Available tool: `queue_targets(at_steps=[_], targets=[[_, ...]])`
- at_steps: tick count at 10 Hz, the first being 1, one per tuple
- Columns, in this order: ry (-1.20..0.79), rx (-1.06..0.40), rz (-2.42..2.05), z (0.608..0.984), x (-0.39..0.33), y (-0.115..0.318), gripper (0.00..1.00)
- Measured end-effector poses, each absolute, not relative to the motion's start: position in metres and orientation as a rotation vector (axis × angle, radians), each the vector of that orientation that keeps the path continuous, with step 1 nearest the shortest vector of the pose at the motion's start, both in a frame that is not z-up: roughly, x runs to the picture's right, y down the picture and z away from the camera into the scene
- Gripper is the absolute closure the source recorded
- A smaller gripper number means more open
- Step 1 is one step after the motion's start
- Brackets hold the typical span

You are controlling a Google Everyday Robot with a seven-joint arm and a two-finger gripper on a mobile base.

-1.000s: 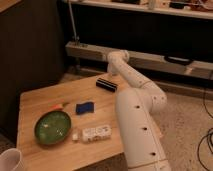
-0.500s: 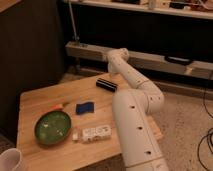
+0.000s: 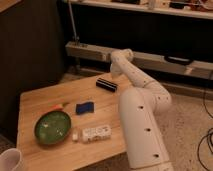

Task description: Push the eraser across the table

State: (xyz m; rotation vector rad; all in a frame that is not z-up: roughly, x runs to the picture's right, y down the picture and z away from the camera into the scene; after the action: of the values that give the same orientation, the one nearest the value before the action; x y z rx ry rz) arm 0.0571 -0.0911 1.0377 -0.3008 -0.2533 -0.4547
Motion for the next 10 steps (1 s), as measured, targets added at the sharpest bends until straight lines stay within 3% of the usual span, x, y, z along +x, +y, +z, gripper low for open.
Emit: queue_targets(at_steps=[4, 10], targets=[[-0.338, -0.312, -0.629, 1.03, 0.017, -0.074, 1.0], [-0.394, -0.39, -0.692, 1.02, 0.013, -0.054, 1.0]])
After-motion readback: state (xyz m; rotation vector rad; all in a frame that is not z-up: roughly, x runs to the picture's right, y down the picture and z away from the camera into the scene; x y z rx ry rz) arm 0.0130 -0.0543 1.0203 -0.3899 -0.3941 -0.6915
